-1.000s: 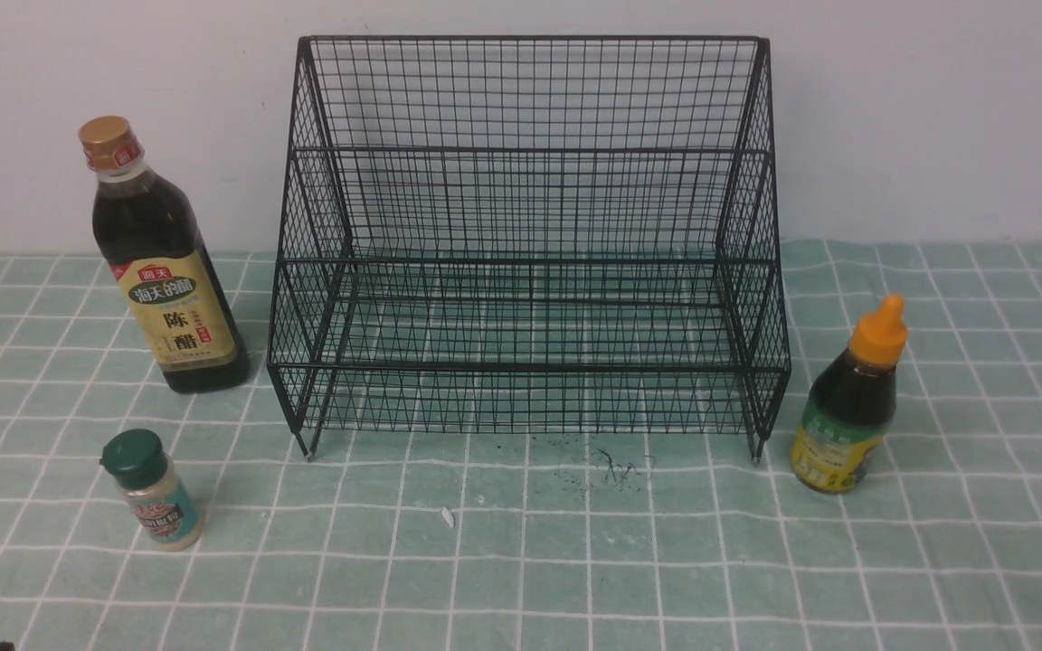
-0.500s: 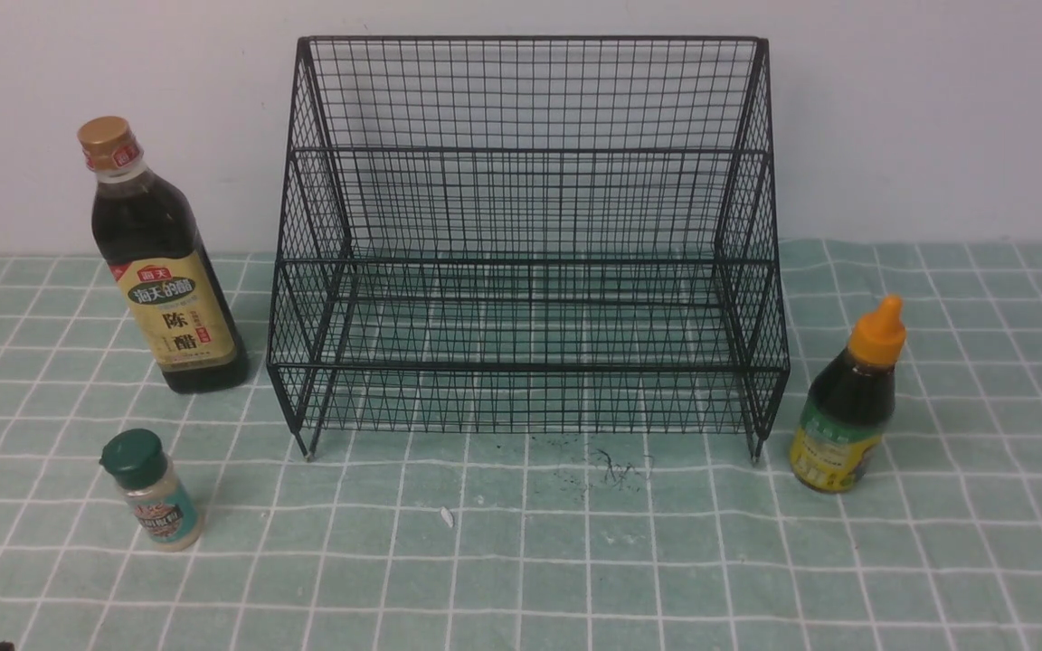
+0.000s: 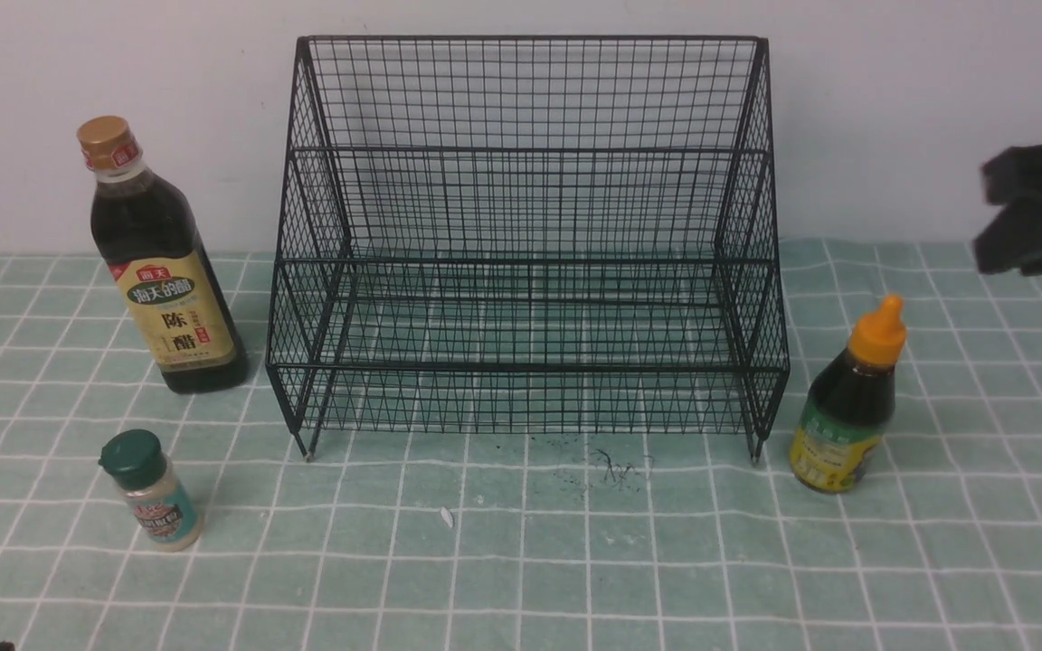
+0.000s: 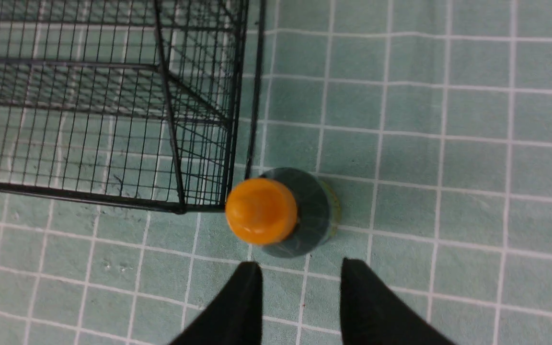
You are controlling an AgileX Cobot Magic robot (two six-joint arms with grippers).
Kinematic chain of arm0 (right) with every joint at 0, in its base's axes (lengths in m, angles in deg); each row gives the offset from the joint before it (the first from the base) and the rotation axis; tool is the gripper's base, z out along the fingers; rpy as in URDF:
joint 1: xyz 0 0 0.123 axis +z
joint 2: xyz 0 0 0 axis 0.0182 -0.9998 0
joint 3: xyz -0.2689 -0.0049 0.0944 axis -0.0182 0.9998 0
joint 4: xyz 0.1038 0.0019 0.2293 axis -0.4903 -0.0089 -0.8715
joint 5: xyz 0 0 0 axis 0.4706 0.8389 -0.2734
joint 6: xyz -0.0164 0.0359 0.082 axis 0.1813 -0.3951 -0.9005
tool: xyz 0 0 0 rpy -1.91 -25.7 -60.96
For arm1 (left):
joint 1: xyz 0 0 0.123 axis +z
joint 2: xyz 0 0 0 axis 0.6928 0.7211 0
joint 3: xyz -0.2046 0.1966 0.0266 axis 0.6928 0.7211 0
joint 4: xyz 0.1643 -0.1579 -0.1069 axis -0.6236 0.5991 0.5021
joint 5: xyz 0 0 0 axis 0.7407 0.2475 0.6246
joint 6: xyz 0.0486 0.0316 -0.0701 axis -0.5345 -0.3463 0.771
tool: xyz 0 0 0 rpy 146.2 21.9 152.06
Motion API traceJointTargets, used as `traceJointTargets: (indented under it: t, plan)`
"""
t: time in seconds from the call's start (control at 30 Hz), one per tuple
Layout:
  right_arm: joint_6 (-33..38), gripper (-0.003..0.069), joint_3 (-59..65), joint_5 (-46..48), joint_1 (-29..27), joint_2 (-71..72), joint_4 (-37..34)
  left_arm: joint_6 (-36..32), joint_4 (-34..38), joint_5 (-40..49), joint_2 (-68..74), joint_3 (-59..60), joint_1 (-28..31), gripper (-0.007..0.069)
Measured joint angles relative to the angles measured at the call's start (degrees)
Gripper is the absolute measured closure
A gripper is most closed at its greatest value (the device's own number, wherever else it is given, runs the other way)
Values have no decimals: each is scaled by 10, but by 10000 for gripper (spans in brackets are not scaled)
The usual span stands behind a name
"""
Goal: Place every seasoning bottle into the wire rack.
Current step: Use the right arm to grab the condiment bottle closest to it, then use the right arm to put the condiment bottle back on the shelf
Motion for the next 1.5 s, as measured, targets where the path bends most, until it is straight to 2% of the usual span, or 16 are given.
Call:
traceJointTargets:
  t: [0.07, 0.1, 0.13, 0.17, 0.27, 0.4, 0.57, 0.67, 0.7, 0.77, 0.8, 0.83, 1.03, 1.17, 1.37, 1.5]
  plan:
    - [-16, 314, -36, 12, 35, -45, 31, 0, 0, 0, 0, 0, 0, 631]
    - [-25, 274, -46, 19, 46, -60, 39, 0, 0, 0, 0, 0, 0, 631]
    - [-26, 266, -48, 20, 50, -66, 40, 0, 0, 0, 0, 0, 0, 631]
    - [-37, 209, -58, 27, 58, -82, 48, 0, 0, 0, 0, 0, 0, 631]
    - [-40, 138, -61, 28, 67, -110, 52, 0, 0, 0, 0, 0, 0, 631]
    - [-47, 118, -61, 29, 67, -138, 69, 0, 0, 0, 0, 0, 0, 631]
    - [-54, 118, -61, 29, 67, -162, 87, 0, 0, 0, 0, 0, 0, 631]
    - [-54, 142, -61, 24, 67, -180, 83, 0, 0, 0, 0, 0, 0, 631]
    - [-54, 166, -61, 24, 67, -185, 81, 0, 0, 0, 0, 0, 0, 631]
    - [-53, 260, -61, 25, 67, -192, 77, 0, 0, 0, 0, 0, 0, 631]
    - [-49, 343, -61, 25, 67, -193, 75, 0, 0, 0, 0, 0, 0, 631]
    - [-47, 363, -61, 25, 67, -193, 75, 0, 0, 0, 0, 0, 0, 631]
    - [-31, 337, -61, 29, 67, -169, 79, 0, 0, 0, 0, 0, 0, 631]
    - [-31, 337, -64, 35, 75, -79, 84, 0, 0, 0, 0, 0, 0, 631]
    - [-31, 337, -104, 49, 112, 5, 83, 0, 0, 0, 0, 0, 0, 631]
    - [-38, 340, -153, 56, 162, 18, 81, 0, 0, 0, 0, 0, 0, 631]
